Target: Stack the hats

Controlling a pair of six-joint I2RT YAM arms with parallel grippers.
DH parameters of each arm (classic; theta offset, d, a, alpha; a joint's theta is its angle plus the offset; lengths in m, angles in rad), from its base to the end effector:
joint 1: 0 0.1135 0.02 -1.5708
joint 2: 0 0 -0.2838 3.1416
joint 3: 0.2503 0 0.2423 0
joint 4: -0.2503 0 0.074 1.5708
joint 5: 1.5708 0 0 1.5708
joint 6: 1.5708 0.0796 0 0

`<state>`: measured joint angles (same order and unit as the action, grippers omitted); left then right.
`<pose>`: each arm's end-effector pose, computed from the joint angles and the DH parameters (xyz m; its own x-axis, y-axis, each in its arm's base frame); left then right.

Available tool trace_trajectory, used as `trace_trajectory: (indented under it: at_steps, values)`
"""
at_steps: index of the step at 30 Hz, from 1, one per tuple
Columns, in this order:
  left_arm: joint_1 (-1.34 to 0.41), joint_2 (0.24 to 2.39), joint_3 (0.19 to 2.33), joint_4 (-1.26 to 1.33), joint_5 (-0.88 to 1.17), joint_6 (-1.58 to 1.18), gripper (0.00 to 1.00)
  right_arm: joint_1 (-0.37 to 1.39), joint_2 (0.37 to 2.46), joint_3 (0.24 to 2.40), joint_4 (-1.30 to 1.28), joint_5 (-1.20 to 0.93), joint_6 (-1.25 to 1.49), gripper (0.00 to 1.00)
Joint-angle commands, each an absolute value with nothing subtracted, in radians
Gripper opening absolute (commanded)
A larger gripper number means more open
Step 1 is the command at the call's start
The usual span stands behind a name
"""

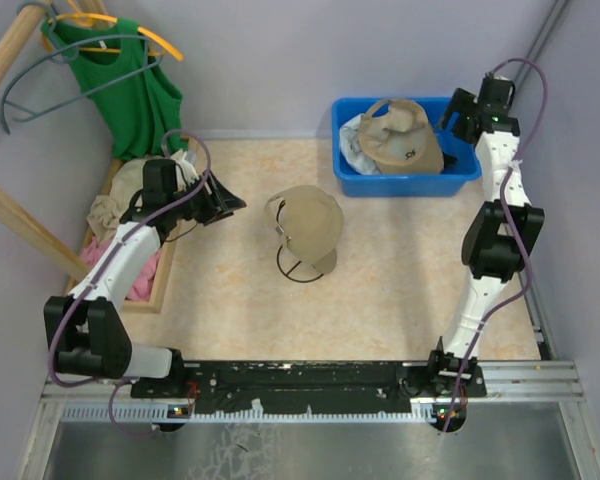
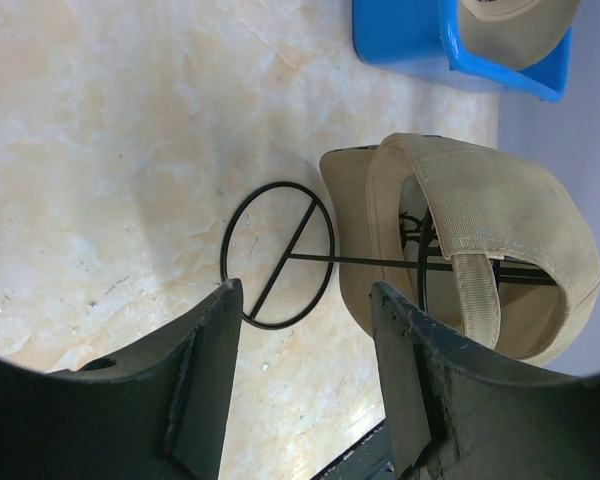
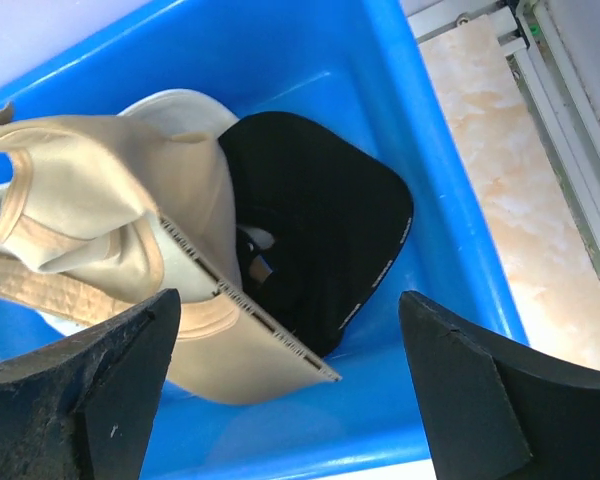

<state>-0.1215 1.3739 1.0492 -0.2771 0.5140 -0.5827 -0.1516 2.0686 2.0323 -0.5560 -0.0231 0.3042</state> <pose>0.3171 -0.0781 0.2927 -0.7487 -0.3913 -0.5351 0.1148 0.7185 -0.6860 0.5140 -0.0767 0.3286 -0.4870 0.3773 -0.7877 0.2913 0.9204 0.2608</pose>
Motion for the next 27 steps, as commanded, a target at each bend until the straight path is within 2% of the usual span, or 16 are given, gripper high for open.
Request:
trace_trajectory:
  at_steps: [1, 11, 17, 19, 20, 21, 22, 24, 27]
  values:
    - [-0.117, 1.379, 1.081, -0.258, 0.511, -0.59, 0.6, -0.178, 2.126, 2.105, -0.558, -0.132, 0.288, 0.9]
    - [-0.117, 1.407, 1.16, -0.276, 0.514, -0.587, 0.61, -0.179, 2.153, 2.033, -0.498, -0.249, 0.321, 0.89]
    - [-0.116, 1.414, 1.197, -0.277, 0.514, -0.588, 0.61, -0.179, 2.191, 2.0, -0.476, -0.283, 0.345, 0.81]
    - [-0.115, 1.416, 1.221, -0.278, 0.509, -0.59, 0.61, -0.179, 2.205, 1.998, -0.475, -0.298, 0.346, 0.7]
    - [-0.114, 1.418, 1.241, -0.282, 0.506, -0.592, 0.61, -0.178, 2.211, 1.997, -0.475, -0.309, 0.347, 0.62]
    - [-0.112, 1.421, 1.264, -0.286, 0.507, -0.596, 0.62, -0.178, 2.214, 1.997, -0.475, -0.319, 0.348, 0.48]
    - [-0.108, 1.427, 1.294, -0.291, 0.508, -0.601, 0.61, -0.176, 2.214, 1.997, -0.479, -0.328, 0.347, 0.26]
    - [-0.106, 1.447, 1.369, -0.313, 0.508, -0.612, 0.62, -0.175, 2.197, 1.994, -0.479, -0.34, 0.338, 0.0]
    - [-0.104, 1.5, 1.518, -0.356, 0.531, -0.627, 0.62, -0.174, 2.138, 1.993, -0.479, -0.36, 0.333, 0.0]
